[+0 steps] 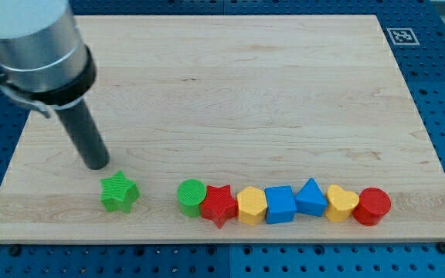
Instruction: Slide the green star to the green circle
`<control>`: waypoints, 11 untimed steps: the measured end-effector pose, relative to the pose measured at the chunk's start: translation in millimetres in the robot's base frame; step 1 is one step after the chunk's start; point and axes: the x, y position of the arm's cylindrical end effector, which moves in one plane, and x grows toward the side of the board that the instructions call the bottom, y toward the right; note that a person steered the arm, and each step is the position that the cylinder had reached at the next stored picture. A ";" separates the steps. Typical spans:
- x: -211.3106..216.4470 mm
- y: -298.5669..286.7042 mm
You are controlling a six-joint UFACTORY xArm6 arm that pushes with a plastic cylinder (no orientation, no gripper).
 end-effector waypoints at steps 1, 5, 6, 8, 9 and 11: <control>6.3 -21.6; 27.1 18.7; 28.7 24.8; 29.1 -19.3; 38.0 -27.8; 59.0 23.0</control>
